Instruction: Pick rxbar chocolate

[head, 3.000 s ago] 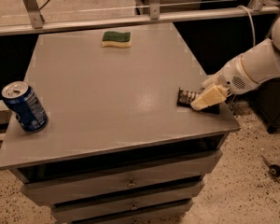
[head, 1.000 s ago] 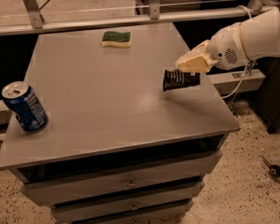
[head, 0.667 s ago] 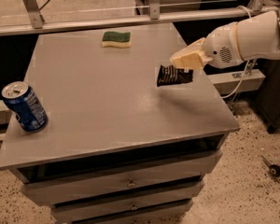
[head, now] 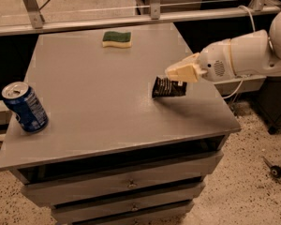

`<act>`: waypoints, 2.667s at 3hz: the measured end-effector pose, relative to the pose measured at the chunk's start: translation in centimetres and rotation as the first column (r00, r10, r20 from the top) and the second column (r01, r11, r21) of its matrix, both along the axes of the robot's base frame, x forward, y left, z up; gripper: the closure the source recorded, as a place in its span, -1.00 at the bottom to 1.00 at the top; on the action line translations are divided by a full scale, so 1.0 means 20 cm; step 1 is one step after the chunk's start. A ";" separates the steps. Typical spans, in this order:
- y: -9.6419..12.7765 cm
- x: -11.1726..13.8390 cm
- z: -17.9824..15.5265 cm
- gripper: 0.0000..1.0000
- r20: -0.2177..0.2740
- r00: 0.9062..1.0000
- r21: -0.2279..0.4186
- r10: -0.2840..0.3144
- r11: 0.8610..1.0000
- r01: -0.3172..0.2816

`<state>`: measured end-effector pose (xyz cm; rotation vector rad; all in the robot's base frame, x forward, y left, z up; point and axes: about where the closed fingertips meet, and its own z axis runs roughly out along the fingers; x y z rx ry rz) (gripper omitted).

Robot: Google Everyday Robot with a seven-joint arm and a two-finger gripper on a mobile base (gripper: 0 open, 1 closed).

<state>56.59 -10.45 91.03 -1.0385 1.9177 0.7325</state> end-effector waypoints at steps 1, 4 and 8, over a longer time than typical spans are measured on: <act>0.01 -0.05 -0.10 0.50 -0.052 0.999 -0.012 0.004 1.000 -0.005; 0.02 -0.15 -0.24 -0.88 -0.092 0.995 -0.193 0.032 0.980 -0.049; 0.15 -0.13 -0.43 -0.52 -0.084 0.995 -0.327 -0.052 0.945 0.022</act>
Offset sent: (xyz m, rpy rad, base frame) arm -0.0314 -0.0016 -0.0517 -0.1814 0.0995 0.0226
